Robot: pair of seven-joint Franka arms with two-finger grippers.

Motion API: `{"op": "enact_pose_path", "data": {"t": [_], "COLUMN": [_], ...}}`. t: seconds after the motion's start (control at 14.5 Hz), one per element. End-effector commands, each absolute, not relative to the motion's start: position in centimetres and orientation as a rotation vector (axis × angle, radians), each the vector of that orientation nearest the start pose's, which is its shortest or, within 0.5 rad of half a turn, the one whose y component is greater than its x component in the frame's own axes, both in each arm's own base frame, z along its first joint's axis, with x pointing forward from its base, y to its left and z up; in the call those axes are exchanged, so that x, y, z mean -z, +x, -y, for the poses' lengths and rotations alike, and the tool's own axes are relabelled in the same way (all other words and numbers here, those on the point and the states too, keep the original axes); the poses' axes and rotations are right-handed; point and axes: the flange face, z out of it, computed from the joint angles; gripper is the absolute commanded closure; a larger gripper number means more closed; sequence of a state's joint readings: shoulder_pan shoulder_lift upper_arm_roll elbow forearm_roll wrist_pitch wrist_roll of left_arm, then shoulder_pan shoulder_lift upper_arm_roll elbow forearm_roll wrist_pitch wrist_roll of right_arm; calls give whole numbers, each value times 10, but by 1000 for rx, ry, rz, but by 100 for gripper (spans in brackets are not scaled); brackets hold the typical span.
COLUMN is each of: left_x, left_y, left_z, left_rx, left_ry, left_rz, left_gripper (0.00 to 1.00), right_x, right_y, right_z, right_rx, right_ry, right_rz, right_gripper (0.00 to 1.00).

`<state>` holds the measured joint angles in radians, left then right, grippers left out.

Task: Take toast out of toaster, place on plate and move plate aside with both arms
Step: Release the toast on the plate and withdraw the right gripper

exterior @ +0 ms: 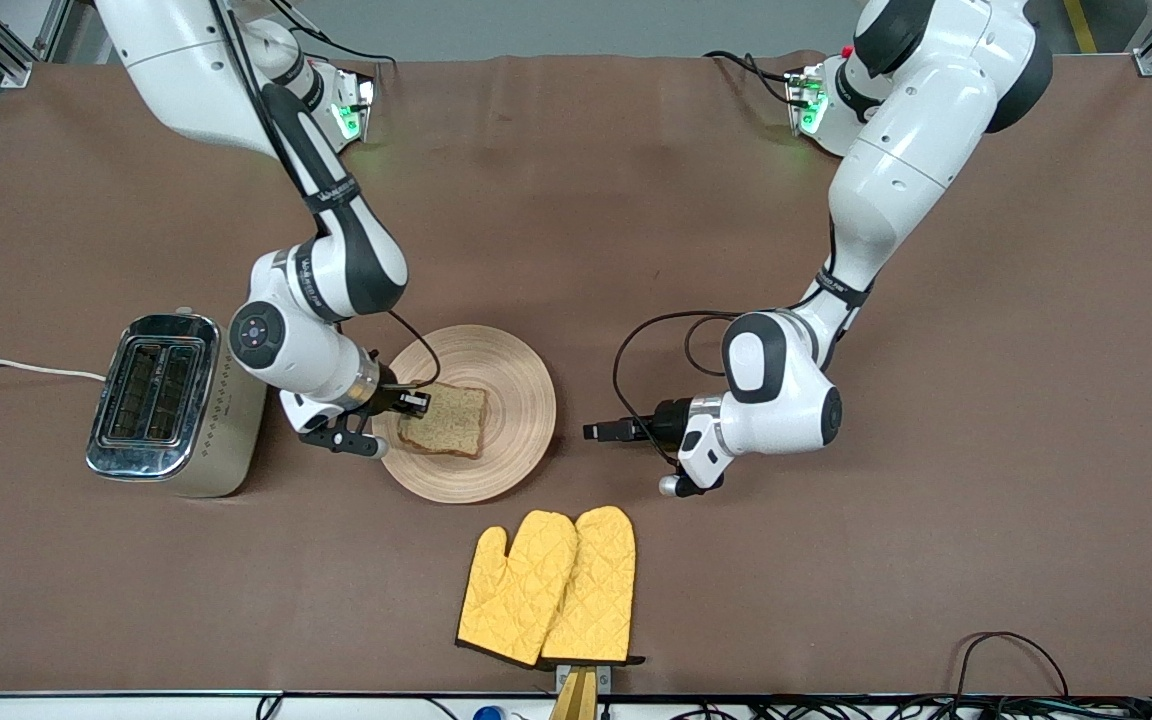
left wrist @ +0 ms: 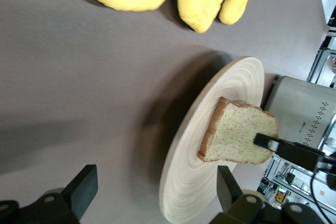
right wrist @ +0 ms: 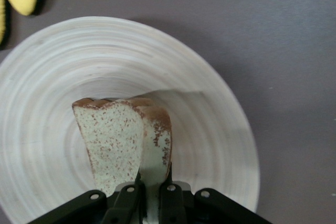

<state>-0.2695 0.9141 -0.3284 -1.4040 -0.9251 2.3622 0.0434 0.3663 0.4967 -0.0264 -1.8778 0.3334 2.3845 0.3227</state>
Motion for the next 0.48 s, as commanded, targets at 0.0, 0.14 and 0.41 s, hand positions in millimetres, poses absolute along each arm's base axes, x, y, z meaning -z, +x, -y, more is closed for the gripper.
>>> {"op": "enact_pose_path", "data": {"t": [0.0,0.14,0.41], "left_x": [-191,-181,-158], "left_y": [630,623,611], "left_z": [406,415,424], "left_rx": [209,194,170], "left_ry": [2215,2221,2234], "left_rz": [-122,-41,34], "left_gripper": [0,0,0], "right_x": [-255,-267,-338], "right_y": [583,583,580], "right_z": [-195,-192,-142], "right_rx": [-108,-101,-164], "right_ry": [-2901,-2893,-2904], "right_rz": [-337,-352,-290], "right_gripper": [50,11,0]}}
